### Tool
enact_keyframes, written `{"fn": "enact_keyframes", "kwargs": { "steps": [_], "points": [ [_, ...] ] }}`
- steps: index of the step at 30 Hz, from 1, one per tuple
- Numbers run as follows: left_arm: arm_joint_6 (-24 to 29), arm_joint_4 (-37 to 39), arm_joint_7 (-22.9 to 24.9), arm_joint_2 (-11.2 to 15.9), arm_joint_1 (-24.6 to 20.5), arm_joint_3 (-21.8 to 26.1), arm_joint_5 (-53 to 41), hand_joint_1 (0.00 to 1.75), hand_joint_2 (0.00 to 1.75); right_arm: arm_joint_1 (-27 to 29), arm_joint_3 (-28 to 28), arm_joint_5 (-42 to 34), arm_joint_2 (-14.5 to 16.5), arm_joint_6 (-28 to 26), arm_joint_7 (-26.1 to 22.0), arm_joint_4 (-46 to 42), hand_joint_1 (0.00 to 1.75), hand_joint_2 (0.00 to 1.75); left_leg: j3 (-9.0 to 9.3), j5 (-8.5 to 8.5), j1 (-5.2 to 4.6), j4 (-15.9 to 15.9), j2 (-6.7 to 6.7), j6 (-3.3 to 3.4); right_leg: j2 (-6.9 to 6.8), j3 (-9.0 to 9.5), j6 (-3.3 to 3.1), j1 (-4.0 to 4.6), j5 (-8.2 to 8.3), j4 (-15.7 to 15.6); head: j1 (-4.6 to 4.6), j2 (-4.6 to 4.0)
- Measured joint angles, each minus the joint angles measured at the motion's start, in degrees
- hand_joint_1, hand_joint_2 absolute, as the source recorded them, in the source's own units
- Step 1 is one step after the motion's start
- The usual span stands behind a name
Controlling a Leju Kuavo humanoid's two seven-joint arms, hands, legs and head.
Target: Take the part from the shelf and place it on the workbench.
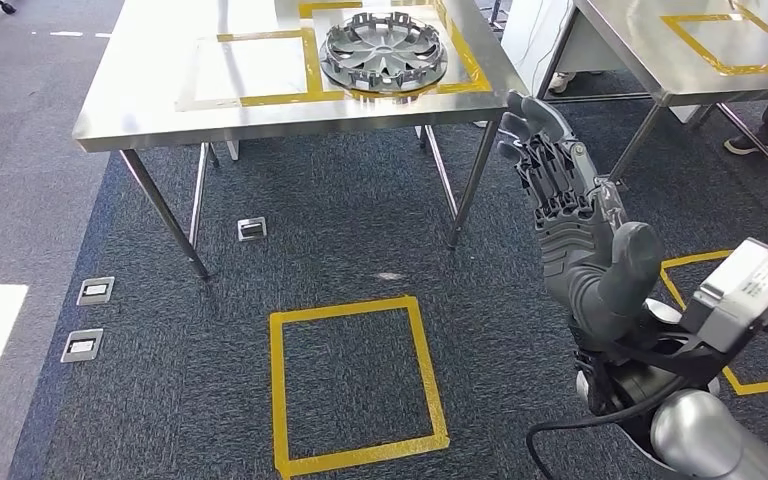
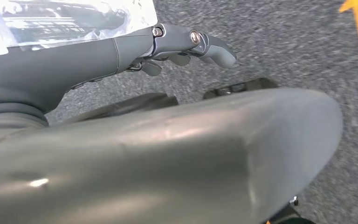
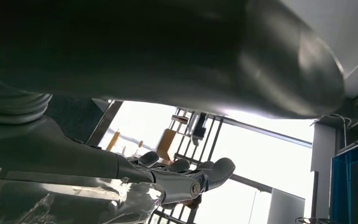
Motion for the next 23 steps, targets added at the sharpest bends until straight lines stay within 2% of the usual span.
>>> {"fn": "enact_keyframes", "kwargs": {
  "steps": [1, 2, 3, 5, 6, 7, 8, 9, 10, 11, 13, 14, 15, 16, 17, 18, 19, 20, 21, 22, 23],
  "points": [
    [0.00, 0.00, 0.00, 0.00, 0.02, -0.01, 0.04, 0.00, 0.00, 0.01, 0.01, -0.02, -0.01, 0.00, 0.00, 0.01, 0.00, 0.00, -0.80, 0.52, -0.20, 0.13, 0.00, 0.06, 0.01, 1.03, -0.27, 0.11, 1.13, -0.18, 0.04, 0.00],
    [0.00, 0.00, 0.00, 0.00, 0.02, -0.01, 0.09, 0.00, 0.00, 0.01, 0.01, -0.02, -0.02, 0.00, 0.00, 0.02, 0.00, 0.00, -1.50, 1.00, -0.36, 0.24, -0.02, 0.08, 0.02, 2.84, -0.64, 0.25, 2.74, -2.15, 0.08, 0.00],
    [0.00, 0.00, 0.00, -0.04, 0.03, -0.01, 0.14, 0.00, 0.00, -0.01, 0.00, -0.03, -0.02, 0.00, 0.00, 0.02, 0.00, 0.00, -2.09, 1.47, -0.46, 0.34, -0.04, 0.08, 0.05, 5.51, -1.16, 0.50, 4.02, -5.77, 0.10, 0.00],
    [0.02, 0.00, 0.00, -0.15, 0.01, 0.01, 0.22, 0.00, 0.00, -0.08, -0.06, -0.03, -0.03, 0.00, -0.01, 0.00, 0.00, 0.00, -2.88, 2.45, -0.66, 0.38, -0.08, -0.20, 0.08, 10.67, -2.04, 1.02, 4.31, -13.72, 0.12, 0.00],
    [0.02, 0.00, 0.00, -0.22, 0.00, 0.01, 0.24, 0.00, 0.00, -0.11, -0.10, -0.03, -0.03, 0.00, -0.02, -0.02, 0.00, 0.00, -3.13, 3.03, -0.61, 0.29, -0.08, -0.47, 0.10, 12.22, -2.32, 1.30, 4.04, -16.46, 0.12, 0.00],
    [0.03, 0.00, 0.00, -0.27, 0.00, 0.01, 0.27, 0.00, 0.00, -0.12, -0.13, -0.03, -0.04, 0.00, -0.02, -0.02, 0.00, 0.00, -3.32, 3.65, -0.55, 0.12, -0.08, -0.81, 0.09, 12.71, -2.43, 1.50, 3.96, -17.79, 0.15, 0.00],
    [0.01, 0.02, 0.00, -0.28, 0.04, 0.00, 0.30, 0.00, 0.00, -0.09, -0.14, -0.03, -0.05, 0.00, -0.03, -0.01, 0.00, 0.00, -3.52, 4.16, -0.45, -0.03, -0.10, -1.14, 0.03, 12.50, -2.53, 1.51, 4.44, -18.27, 0.21, 0.00],
    [0.00, 0.03, 0.00, -0.30, 0.08, -0.01, 0.32, 0.00, 0.00, -0.06, -0.11, -0.05, -0.06, 0.00, -0.01, 0.01, 0.00, 0.00, -3.80, 3.86, -0.37, 0.06, -0.14, -1.50, -0.06, 12.07, -2.78, 1.44, 5.16, -18.48, 0.27, 0.00],
    [-0.01, 0.05, 0.00, -0.32, 0.15, -0.01, 0.35, 0.00, 0.00, -0.02, -0.08, -0.07, -0.07, 0.00, 0.03, 0.04, 0.00, 0.00, -4.20, 2.44, -0.30, 0.89, -0.18, -1.91, -0.18, 11.55, -3.07, 1.28, 5.89, -18.69, 0.22, 0.00],
    [-0.03, 0.07, 0.01, -0.32, 0.23, -0.02, 0.37, 0.00, 0.00, 0.00, -0.04, -0.09, -0.07, 0.00, 0.05, 0.06, 0.00, 0.00, -4.77, -0.08, -0.19, 2.87, -0.23, -2.32, -0.31, 10.88, -3.30, 1.08, 6.66, -18.85, 0.07, 0.00],
    [-0.03, 0.07, 0.01, -0.34, 0.33, -0.03, 0.42, 0.00, 0.00, 0.02, -0.01, -0.11, -0.07, 0.01, 0.10, 0.10, 0.00, 0.00, -6.03, -6.14, 0.24, 9.71, -0.23, -3.10, -0.40, 9.22, -3.52, 0.99, 8.06, -18.72, -0.30, 0.00],
    [-0.03, 0.07, 0.01, -0.33, 0.33, -0.03, 0.43, 0.00, 0.00, 0.04, 0.01, -0.11, -0.06, 0.02, 0.11, 0.12, 0.00, 0.00, -6.34, -7.81, 0.42, 13.18, -0.22, -3.39, -0.41, 8.27, -3.47, 0.96, 8.73, -18.57, -0.42, 0.00],
    [-0.02, 0.07, 0.00, -0.33, 0.31, -0.03, 0.45, 0.00, 0.00, 0.06, 0.03, -0.11, -0.05, 0.04, 0.13, 0.15, 0.00, 0.00, -6.12, -8.01, 0.56, 15.47, -0.22, -3.61, -0.42, 7.22, -3.38, 0.91, 9.40, -18.36, -0.48, 0.00],
    [-0.02, 0.07, 0.00, -0.32, 0.29, -0.03, 0.47, 0.00, 0.00, 0.09, 0.04, -0.12, -0.05, 0.08, 0.13, 0.19, 0.00, 0.00, -5.14, -6.89, 0.66, 16.06, -0.22, -3.78, -0.42, 6.09, -3.24, 0.82, 10.04, -18.06, -0.53, 0.00],
    [-0.02, 0.07, 0.00, -0.32, 0.27, -0.03, 0.49, 0.00, 0.00, 0.11, 0.05, -0.12, -0.05, 0.12, 0.13, 0.23, 0.00, 0.00, -3.30, -5.13, 0.74, 14.78, -0.22, -3.92, -0.41, 4.90, -3.05, 0.69, 10.66, -17.68, -0.56, 0.00],
    [-0.02, 0.07, 0.00, -0.32, 0.24, -0.03, 0.51, 0.00, 0.00, 0.11, 0.04, -0.13, -0.05, 0.15, 0.13, 0.26, 0.00, 0.00, -0.63, -3.86, 0.84, 11.80, -0.23, -4.03, -0.36, 3.79, -2.80, 0.58, 11.24, -17.21, -0.61, 0.00],
    [-0.02, 0.06, 0.00, -0.32, 0.20, -0.03, 0.51, 0.00, 0.00, 0.11, 0.01, -0.13, -0.05, 0.17, 0.11, 0.28, 0.00, 0.00, 2.46, -3.76, 0.84, 7.58, -0.26, -4.04, -0.31, 2.82, -2.49, 0.52, 11.77, -16.74, -0.70, 0.00],
    [-0.02, 0.06, 0.00, -0.32, 0.11, -0.03, 0.52, 0.00, 0.00, 0.11, -0.03, -0.14, -0.05, 0.17, 0.08, 0.29, 0.00, 0.00, 5.07, -4.44, 0.78, 3.69, -0.33, -3.70, -0.27, 2.17, -2.15, 0.49, 12.28, -16.40, -0.76, 0.00],
    [-0.02, 0.06, 0.00, -0.33, 0.04, -0.03, 0.52, 0.00, 0.00, 0.10, -0.07, -0.16, -0.06, 0.18, 0.04, 0.30, 0.00, 0.00, 6.66, -5.42, 0.64, 0.81, -0.40, -3.23, -0.27, 1.85, -1.79, 0.46, 12.79, -16.24, -0.75, 0.00],
    [-0.02, 0.06, 0.00, -0.33, 0.00, -0.03, 0.53, 0.00, 0.00, 0.09, -0.09, -0.19, -0.07, 0.19, 0.00, 0.32, 0.00, 0.00, 7.24, -6.02, 0.41, -0.71, -0.45, -2.62, -0.29, 1.75, -1.41, 0.41, 13.35, -16.31, -0.77, 0.00],
    [-0.02, 0.07, 0.00, -0.33, -0.04, -0.03, 0.53, 0.00, 0.00, 0.09, -0.10, -0.20, -0.07, 0.19, -0.01, 0.33, 0.00, 0.00, 7.17, -6.09, 0.31, -0.93, -0.48, -2.20, -0.32, 1.78, -1.22, 0.36, 13.64, -16.41, -0.72, 0.00]
  ]
}}
